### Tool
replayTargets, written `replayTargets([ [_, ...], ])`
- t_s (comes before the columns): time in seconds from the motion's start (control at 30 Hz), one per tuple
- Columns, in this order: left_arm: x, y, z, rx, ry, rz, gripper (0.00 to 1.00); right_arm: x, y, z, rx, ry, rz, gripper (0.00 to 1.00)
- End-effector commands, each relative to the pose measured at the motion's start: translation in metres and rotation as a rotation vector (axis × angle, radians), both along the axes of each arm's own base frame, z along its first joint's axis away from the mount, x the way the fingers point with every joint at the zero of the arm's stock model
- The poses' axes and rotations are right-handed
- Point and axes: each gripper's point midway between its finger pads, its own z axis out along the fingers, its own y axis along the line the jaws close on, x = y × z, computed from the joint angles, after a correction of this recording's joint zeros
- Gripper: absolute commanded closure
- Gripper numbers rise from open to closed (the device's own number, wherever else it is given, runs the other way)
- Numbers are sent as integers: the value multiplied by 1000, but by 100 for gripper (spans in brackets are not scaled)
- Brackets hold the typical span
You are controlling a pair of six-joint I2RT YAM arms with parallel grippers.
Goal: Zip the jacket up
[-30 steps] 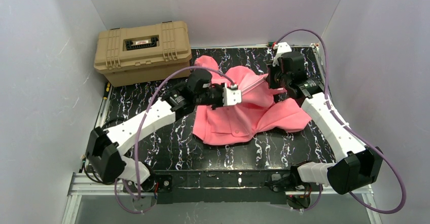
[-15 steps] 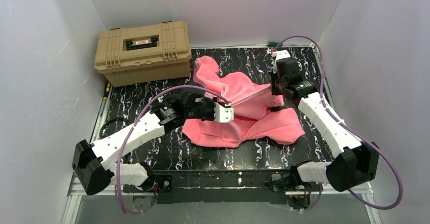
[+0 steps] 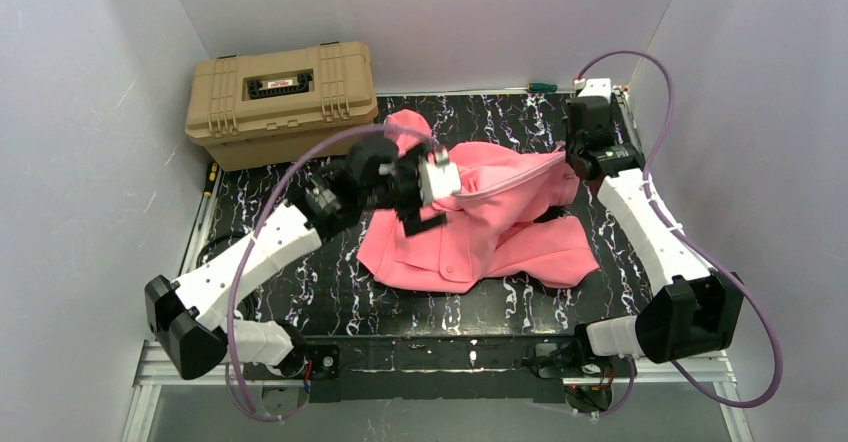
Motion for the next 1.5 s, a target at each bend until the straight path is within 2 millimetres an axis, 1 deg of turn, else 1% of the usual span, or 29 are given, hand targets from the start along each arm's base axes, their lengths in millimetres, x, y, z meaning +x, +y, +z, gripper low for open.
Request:
replayTargets([
  [0.0, 49, 10, 77, -254, 161, 277, 2, 35, -45, 67, -21, -212, -183, 73],
  [0.03, 65, 19, 84, -279, 178, 337, 2, 40, -56, 70, -16, -224, -215, 66],
  [0.1, 93, 43, 89, -313, 178, 438, 2, 48, -69, 72, -15, -247, -264, 36],
  [0.13, 106, 58, 90, -334, 172, 490, 2, 52, -70, 70, -9, -252, -273, 16],
  [0.17, 113, 72, 85, -345, 182, 535, 2, 56, -67, 68, 7, -259, -260, 3],
  [0.23, 126, 104, 76, -354, 203, 629, 2, 62, -54, 65, 79, -311, -215, 2],
  [0.27, 128, 115, 66, -344, 219, 664, 2, 63, -48, 61, 122, -335, -200, 2],
  [0.3, 128, 128, 56, -332, 223, 692, 2, 59, -47, 45, 137, -318, -200, 2],
  [0.33, 127, 139, 46, -328, 227, 721, 2, 56, -47, 43, 149, -330, -212, 2],
  [0.37, 125, 148, 34, -330, 234, 741, 2, 48, -52, 24, 141, -314, -239, 2],
  [0.4, 125, 159, 23, -334, 232, 774, 2, 40, -59, 15, 126, -330, -271, 2],
  [0.47, 122, 177, -11, -341, 256, 864, 2, 22, -77, -2, 74, -398, -342, 2],
  [0.53, 120, 187, -37, -347, 252, 879, 2, 1, -95, -19, 18, -468, -409, 2],
  [0.6, 119, 200, -64, -333, 270, 918, 2, -14, -107, -40, -20, -467, -443, 2],
  [0.63, 120, 208, -78, -324, 289, 945, 2, -19, -112, -52, -28, -447, -460, 2],
  [0.67, 122, 216, -88, -324, 307, 978, 2, -21, -113, -65, -16, -422, -468, 2],
  [0.7, 124, 223, -104, -319, 344, 1007, 2, -23, -113, -74, -6, -412, -467, 2],
  [0.77, 135, 235, -119, -337, 349, 1048, 2, -24, -110, -85, 27, -430, -451, 2],
  [0.87, 142, 244, -137, -370, 344, 1063, 2, -16, -96, -102, 61, -417, -358, 2],
  [0.9, 145, 256, -141, -389, 324, 1088, 2, -13, -92, -107, 64, -410, -326, 2],
  [0.97, 144, 267, -153, -412, 281, 1112, 2, -8, -88, -120, 59, -393, -291, 2],
  [1.0, 146, 270, -155, -471, 304, 1138, 2, -7, -86, -125, 62, -393, -282, 2],
  [1.13, 144, 279, -171, -540, 309, 1171, 2, 7, -75, -134, 95, -401, -221, 2],
  [1.2, 140, 281, -177, -576, 279, 1182, 0, 9, -71, -139, 101, -401, -205, 2],
  [1.27, 135, 282, -179, -601, 225, 1167, 0, 6, -68, -145, 103, -411, -188, 2],
  [1.37, 127, 271, -179, -598, 151, 1079, 1, -1, -68, -152, 102, -435, -192, 2],
  [1.4, 128, 270, -175, -623, 101, 1055, 1, 1, -62, -154, 99, -434, -163, 2],
  [1.43, 125, 268, -183, -623, 119, 1060, 1, 4, -52, -157, 85, -417, -115, 2],
  [1.47, 122, 268, -186, -596, 135, 1068, 0, 7, -43, -161, 66, -407, -69, 2],
])
